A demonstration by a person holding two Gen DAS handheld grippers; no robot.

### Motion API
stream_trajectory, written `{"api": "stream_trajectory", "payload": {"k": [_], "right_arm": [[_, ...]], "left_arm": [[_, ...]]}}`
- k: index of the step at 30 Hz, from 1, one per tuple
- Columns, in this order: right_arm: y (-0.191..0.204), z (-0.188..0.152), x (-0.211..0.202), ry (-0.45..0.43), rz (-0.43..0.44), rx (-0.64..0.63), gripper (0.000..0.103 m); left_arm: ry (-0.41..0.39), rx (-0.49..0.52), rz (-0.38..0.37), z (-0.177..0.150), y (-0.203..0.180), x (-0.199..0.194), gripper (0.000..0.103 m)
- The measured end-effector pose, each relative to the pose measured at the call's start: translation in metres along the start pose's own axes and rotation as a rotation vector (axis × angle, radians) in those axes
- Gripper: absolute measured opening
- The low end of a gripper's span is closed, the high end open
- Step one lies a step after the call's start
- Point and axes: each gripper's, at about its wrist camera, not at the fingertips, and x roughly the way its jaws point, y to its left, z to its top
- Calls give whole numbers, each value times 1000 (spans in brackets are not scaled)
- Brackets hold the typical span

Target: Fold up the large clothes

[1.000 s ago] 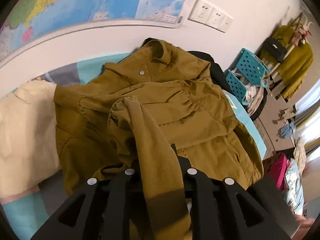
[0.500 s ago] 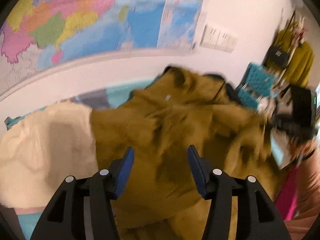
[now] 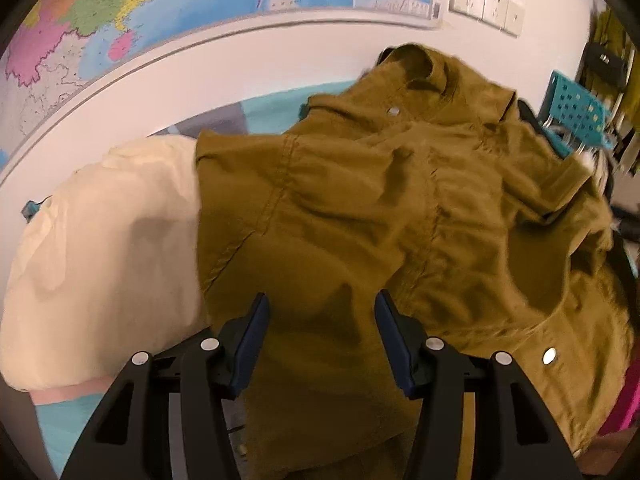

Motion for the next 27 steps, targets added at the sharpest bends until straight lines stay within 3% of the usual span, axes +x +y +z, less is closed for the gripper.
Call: {"api": "stream_trajectory", "payload": {"k": [1, 2, 4, 10, 12, 14, 16, 17, 20, 23, 24, 25, 26, 27], "right_arm": [[-3, 1, 5, 6, 1, 15, 69], [-4, 3, 9, 14, 6, 18, 40], [-4, 17, 5, -10, 35, 2, 3], [-13, 75, -66, -162, -103, -36, 1], [-20, 79, -68, -134, -53, -15, 14], [-19, 71, -55, -73, -41, -37, 65], [-12, 55, -35, -7, -41, -86, 67], [-10, 46, -22, 31, -24, -103, 70], [-15, 28, 11, 86, -17, -91, 84], [-26, 22, 38, 131, 26, -39, 84], [-28, 21, 46, 150, 53, -18, 78], [-29, 22, 50, 164, 70, -6, 53], [-28, 23, 54, 182, 91, -6, 25], [-26, 24, 52, 175, 112, -19, 13]], "left_arm": [[-10, 4, 0, 1, -5, -1, 52], [-19, 6, 0, 4, -9, -2, 53], [-24, 7, -4, 9, -15, 1, 53], [-34, -56, 39, 17, -15, 16, 57], [-32, -79, 36, 17, -11, 19, 57], [-44, -82, 32, 17, -10, 17, 57], [-80, -52, 24, 20, -15, 9, 59], [-94, -34, 20, 21, -18, 5, 65], [-146, 55, 0, 30, -40, -6, 73], [-110, 133, -10, 40, -65, 6, 75], [-90, 144, -1, 42, -71, 13, 74], [-63, 150, 10, 45, -76, 23, 71], [-40, 139, 14, 48, -78, 34, 58], [-23, 125, 12, 50, -78, 40, 43]]}}
